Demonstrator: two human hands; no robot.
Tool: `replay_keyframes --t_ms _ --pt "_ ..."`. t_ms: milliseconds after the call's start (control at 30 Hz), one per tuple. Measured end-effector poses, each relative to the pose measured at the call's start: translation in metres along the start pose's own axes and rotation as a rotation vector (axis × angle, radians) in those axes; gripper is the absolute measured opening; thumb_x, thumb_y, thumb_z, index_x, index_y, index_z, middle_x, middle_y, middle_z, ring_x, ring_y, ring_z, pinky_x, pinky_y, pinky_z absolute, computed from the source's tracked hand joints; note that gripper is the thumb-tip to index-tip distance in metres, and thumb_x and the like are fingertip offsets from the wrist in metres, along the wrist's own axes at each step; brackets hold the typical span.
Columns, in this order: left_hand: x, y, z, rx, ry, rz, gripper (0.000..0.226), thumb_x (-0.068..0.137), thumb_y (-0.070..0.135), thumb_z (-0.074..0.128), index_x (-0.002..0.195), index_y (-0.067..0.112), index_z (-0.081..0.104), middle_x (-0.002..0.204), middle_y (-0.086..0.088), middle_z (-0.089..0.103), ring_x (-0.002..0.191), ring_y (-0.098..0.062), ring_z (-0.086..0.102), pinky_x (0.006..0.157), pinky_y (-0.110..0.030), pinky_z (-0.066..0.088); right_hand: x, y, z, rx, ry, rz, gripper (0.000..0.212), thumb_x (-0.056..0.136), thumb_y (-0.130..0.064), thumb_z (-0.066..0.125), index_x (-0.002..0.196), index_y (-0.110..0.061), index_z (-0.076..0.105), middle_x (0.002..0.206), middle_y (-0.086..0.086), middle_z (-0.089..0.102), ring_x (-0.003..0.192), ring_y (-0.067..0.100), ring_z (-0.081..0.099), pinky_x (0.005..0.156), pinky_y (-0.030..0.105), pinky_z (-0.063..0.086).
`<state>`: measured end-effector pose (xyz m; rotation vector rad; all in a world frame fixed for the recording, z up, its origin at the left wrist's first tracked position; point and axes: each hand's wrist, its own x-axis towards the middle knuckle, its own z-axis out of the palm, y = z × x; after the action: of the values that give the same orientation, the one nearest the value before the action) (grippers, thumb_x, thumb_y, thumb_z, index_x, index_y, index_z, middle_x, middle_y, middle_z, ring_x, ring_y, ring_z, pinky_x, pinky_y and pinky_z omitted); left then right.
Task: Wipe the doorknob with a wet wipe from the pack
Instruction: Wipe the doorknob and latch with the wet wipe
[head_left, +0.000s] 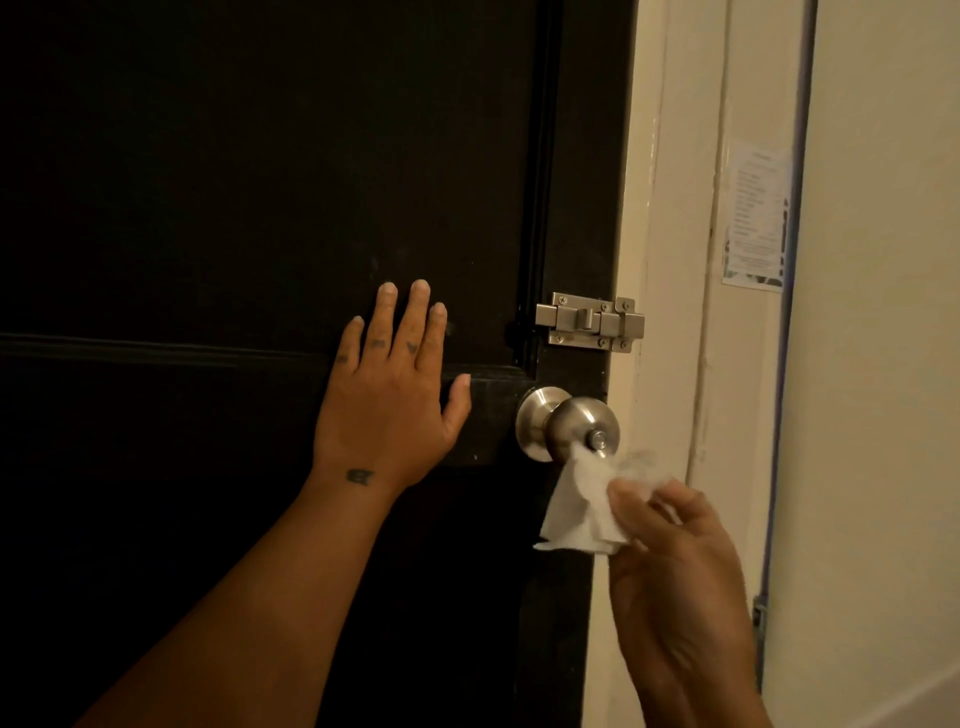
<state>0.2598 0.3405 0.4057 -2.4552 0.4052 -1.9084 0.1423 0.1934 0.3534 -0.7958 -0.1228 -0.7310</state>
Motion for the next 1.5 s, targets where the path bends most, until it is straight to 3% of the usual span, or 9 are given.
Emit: replay_keyframes --t_ms 233,367,600,800,900,1033,1133,1300,1500 --pt "-0.002 -0.001 0.002 0.005 -0.004 0.001 0.063 0.086 0.044 0.028 0.134 0.005 0.042 0.145 -0.017 0.039 0.133 -0.035 0.036 0.102 -0.049 0.037 0.014 -0.012 -0.013 -0.494 -0.083 -0.638 0.037 0.077 0.004 0.062 0.077 -0.032 0.053 0.085 -0.007 0.064 0.081 0.003 0.065 0.064 0.012 0.053" --pt "-0.001 -0.002 0.001 0.015 -0.001 0.0 0.063 0.086 0.044 0.028 0.134 0.005 0.043 0.144 -0.016 0.04 0.133 -0.035 0.037 0.102 -0.049 0.038 0.028 -0.005 -0.012 -1.091 -0.337 -1.068 0.018 0.072 -0.029 0.061 0.082 -0.038 0.048 0.081 -0.022 0.056 0.079 0.0 0.052 0.075 0.006 0.038" --pt "-0.001 -0.001 0.002 0.007 0.007 -0.001 0.064 0.086 0.044 0.028 0.134 0.005 0.043 0.144 -0.016 0.041 0.133 -0.034 0.037 0.102 -0.049 0.037 0.063 0.0 -0.002 -1.587 -0.624 -1.617 0.015 0.075 -0.023 0.05 0.088 -0.016 0.045 0.086 0.011 0.068 0.081 0.02 0.042 0.069 0.029 0.03" --pt "-0.002 -0.001 0.002 0.01 0.013 0.0 0.063 0.086 0.044 0.028 0.134 0.006 0.042 0.144 -0.015 0.04 0.134 -0.033 0.036 0.103 -0.047 0.037 0.076 -0.042 0.01 -1.32 -0.401 -1.476 0.01 0.076 -0.012 0.05 0.085 -0.013 0.045 0.085 0.017 0.059 0.083 0.02 0.044 0.069 0.025 0.034" --pt "-0.002 -0.001 0.002 0.016 0.015 -0.001 0.063 0.086 0.044 0.028 0.133 0.006 0.043 0.144 -0.015 0.041 0.133 -0.034 0.037 0.102 -0.047 0.038 0.065 -0.042 -0.003 -1.136 -0.522 -1.363 0.016 0.077 -0.01 0.049 0.093 -0.011 0.047 0.092 0.003 0.05 0.085 0.008 0.044 0.073 0.011 0.038" --pt "-0.002 -0.002 0.003 0.035 0.004 -0.001 0.063 0.086 0.045 0.027 0.134 0.007 0.043 0.144 -0.014 0.041 0.133 -0.033 0.037 0.102 -0.047 0.038 0.057 -0.007 -0.019 -1.437 -0.647 -1.398 0.031 0.079 -0.025 0.049 0.11 -0.02 0.047 0.101 0.002 0.048 0.087 0.018 0.044 0.074 0.021 0.032" --pt "-0.002 -0.003 0.002 0.041 -0.003 -0.008 0.064 0.086 0.045 0.026 0.134 0.007 0.043 0.144 -0.014 0.04 0.133 -0.033 0.037 0.103 -0.047 0.038 0.071 -0.002 -0.007 -1.576 -0.6 -1.469 0.029 0.078 -0.035 0.048 0.103 -0.022 0.049 0.106 0.004 0.043 0.096 0.025 0.04 0.079 0.028 0.027" --pt "-0.003 -0.001 0.001 0.031 0.008 -0.001 0.063 0.086 0.045 0.027 0.133 0.006 0.044 0.143 -0.015 0.042 0.133 -0.033 0.038 0.102 -0.047 0.038 0.1 -0.026 0.009 -1.364 -0.31 -1.285 0.023 0.081 -0.029 0.045 0.097 -0.015 0.054 0.103 0.017 0.053 0.098 0.027 0.038 0.078 0.027 0.031" --pt "-0.001 -0.002 0.003 0.034 0.019 0.002 0.063 0.086 0.044 0.028 0.133 0.006 0.044 0.143 -0.015 0.042 0.133 -0.033 0.038 0.102 -0.047 0.038 0.08 -0.031 -0.014 -1.179 -0.445 -1.357 0.016 0.078 -0.024 0.055 0.092 -0.017 0.053 0.089 0.003 0.054 0.087 0.017 0.045 0.077 0.016 0.03"
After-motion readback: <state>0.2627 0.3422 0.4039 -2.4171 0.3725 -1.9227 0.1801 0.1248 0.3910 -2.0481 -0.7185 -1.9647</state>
